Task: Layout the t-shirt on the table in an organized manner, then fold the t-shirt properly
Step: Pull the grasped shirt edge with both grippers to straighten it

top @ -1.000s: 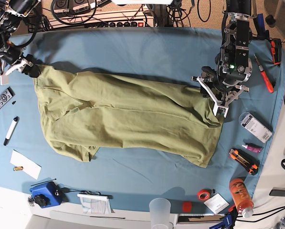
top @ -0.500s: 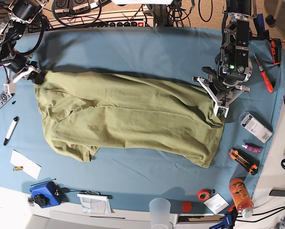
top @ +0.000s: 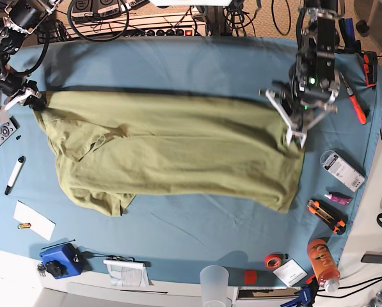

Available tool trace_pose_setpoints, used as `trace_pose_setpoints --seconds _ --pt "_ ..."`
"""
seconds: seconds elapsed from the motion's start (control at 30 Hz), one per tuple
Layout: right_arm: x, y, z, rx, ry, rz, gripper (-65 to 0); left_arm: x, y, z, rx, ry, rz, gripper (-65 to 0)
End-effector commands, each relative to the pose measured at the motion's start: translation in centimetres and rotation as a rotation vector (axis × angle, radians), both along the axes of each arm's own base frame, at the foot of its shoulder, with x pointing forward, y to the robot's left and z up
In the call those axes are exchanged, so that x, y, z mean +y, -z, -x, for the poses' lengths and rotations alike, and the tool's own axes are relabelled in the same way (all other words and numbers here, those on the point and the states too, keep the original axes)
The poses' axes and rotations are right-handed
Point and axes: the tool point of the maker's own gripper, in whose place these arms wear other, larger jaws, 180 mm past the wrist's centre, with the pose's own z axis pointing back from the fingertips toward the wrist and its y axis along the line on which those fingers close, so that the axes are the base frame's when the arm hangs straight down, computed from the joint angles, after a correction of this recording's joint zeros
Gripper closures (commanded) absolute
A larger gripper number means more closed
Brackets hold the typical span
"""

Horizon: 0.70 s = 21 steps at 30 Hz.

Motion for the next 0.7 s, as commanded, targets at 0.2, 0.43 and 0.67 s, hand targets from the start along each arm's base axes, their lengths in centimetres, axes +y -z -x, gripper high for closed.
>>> trace_pose_setpoints --seconds 0.2,0.43,0.67 --pt "-2.6 -2.1 1.4 -0.009 0.001 0.057 0.0 0.7 0.5 2.0 0.052 0.002 -0.034 0.0" --pt "-4.4 -3.9 1.7 -0.008 0.006 0.084 0.0 1.0 -1.5 2.3 0.007 0.008 -0.078 0.0" --pt "-3.9 -3.7 2.6 0.016 -0.014 0.051 0.0 0.8 -0.9 4.7 0.041 0.017 -0.075 0.0"
